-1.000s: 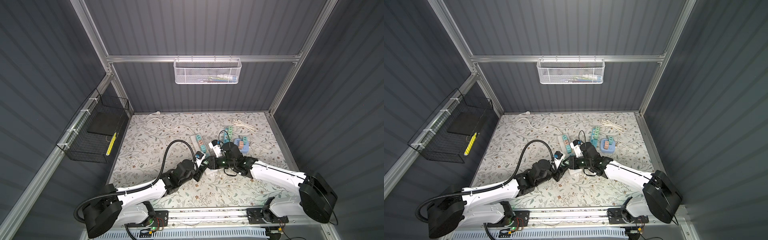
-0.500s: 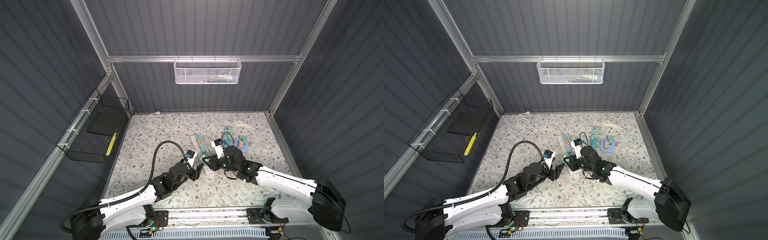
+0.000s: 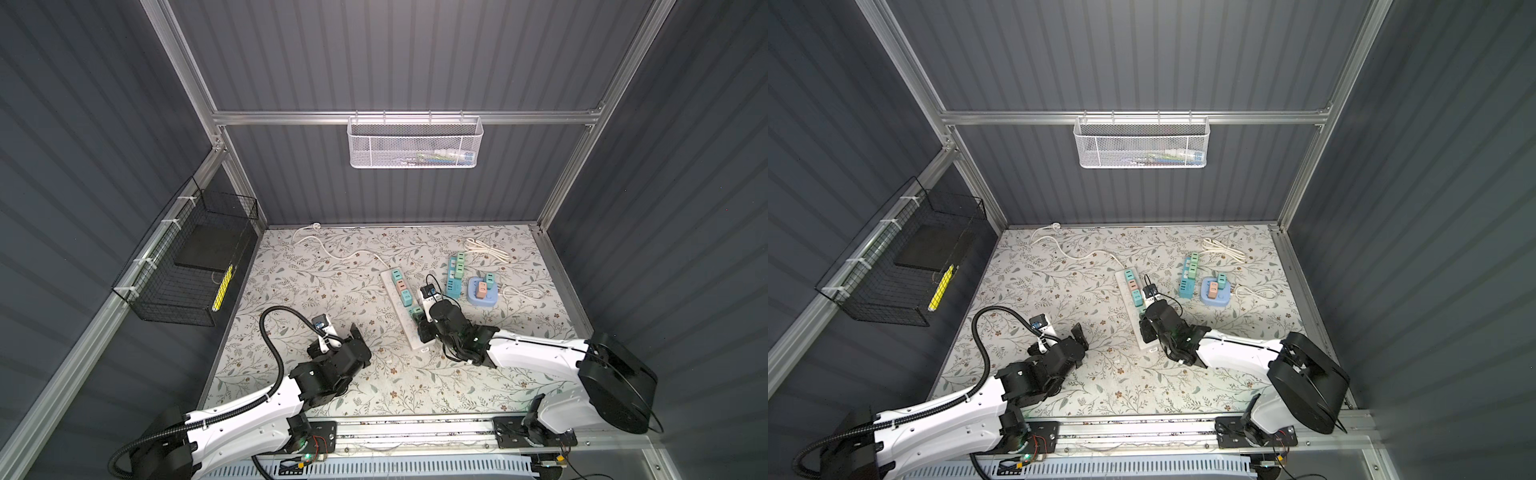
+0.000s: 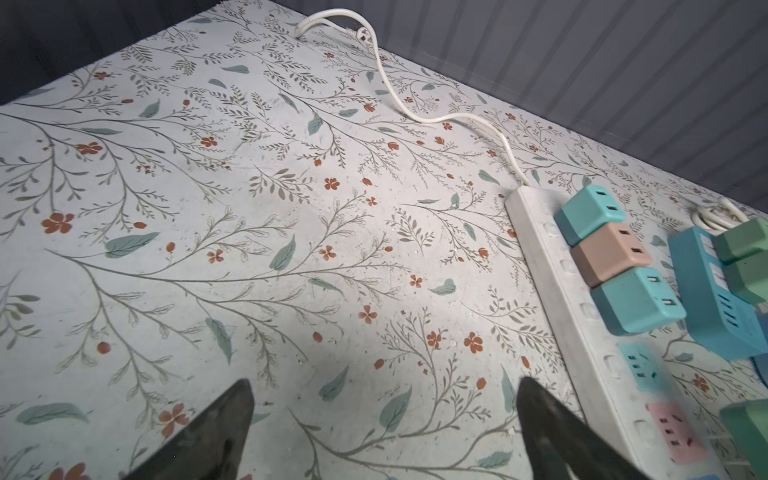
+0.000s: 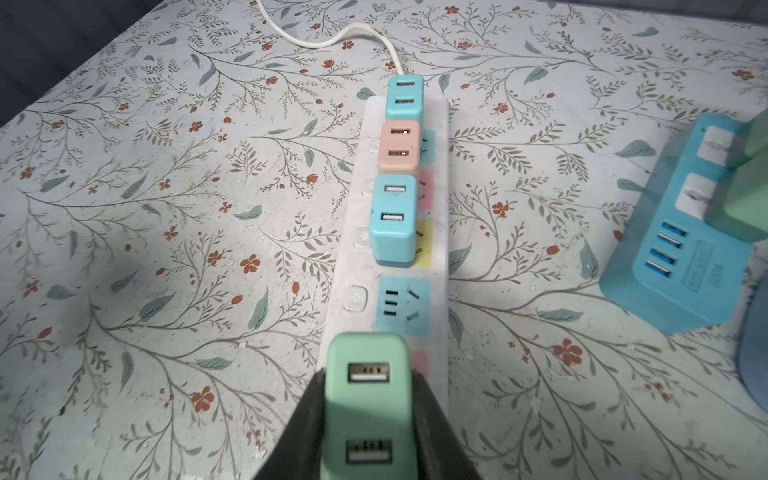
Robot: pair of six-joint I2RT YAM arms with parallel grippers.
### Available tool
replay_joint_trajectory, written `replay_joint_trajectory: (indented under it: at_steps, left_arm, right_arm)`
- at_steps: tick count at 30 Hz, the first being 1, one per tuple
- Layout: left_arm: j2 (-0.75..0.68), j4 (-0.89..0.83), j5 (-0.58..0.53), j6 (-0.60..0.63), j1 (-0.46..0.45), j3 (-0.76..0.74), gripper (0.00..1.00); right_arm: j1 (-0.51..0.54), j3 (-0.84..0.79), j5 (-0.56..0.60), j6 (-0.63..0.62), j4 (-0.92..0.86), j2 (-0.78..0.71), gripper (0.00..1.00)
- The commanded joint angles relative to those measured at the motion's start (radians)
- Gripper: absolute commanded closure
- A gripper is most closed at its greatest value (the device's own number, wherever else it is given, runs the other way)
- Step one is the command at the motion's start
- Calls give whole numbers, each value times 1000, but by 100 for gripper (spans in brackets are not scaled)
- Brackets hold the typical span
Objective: Insert the plug
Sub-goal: 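Carry the green adapter over the strip with the right gripper while the left draws back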
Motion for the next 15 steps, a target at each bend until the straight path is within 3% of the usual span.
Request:
replay_joint_trajectory:
  at_steps: [1,15]
  left_arm:
    - [-9,-52,-55,-50,4,7,0]
    - [-14,7,-39,-5,4,-10,0]
  right_arm:
    - [3,43,51,-32,53,50,77]
    - [2,73,105,-36,153,155,78]
